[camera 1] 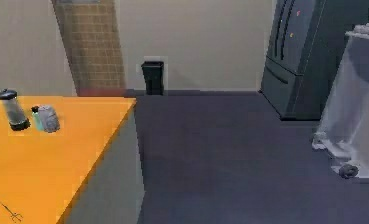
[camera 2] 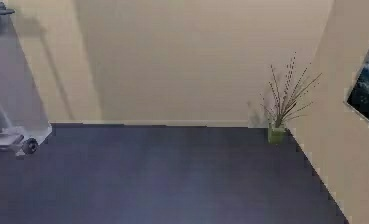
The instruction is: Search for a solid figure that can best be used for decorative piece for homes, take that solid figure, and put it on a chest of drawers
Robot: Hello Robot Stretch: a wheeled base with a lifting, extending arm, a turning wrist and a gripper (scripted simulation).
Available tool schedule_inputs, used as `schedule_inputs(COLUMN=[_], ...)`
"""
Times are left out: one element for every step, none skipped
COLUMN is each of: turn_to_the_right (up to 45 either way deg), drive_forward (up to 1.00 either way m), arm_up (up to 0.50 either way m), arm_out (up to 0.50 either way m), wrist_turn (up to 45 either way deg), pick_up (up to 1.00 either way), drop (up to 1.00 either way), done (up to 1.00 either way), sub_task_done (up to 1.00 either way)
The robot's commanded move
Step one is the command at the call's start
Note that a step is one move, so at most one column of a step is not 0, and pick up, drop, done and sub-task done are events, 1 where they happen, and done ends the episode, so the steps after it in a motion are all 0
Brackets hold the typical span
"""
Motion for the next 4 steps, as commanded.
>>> schedule_inputs(turn_to_the_right=[0.0, -9.0, 0.0, -27.0], drive_forward=[1.00, 0.00, 0.25, 0.00], arm_up=[0.00, 0.00, 0.00, 0.00], arm_out=[0.00, 0.00, 0.00, 0.00], wrist_turn=[0.0, 0.0, 0.0, 0.0], pick_up=[0.00, 0.00, 0.00, 0.00], drop=[0.00, 0.00, 0.00, 0.00], done=[0.00, 0.00, 0.00, 0.00], sub_task_done=[0.00, 0.00, 0.00, 0.00])
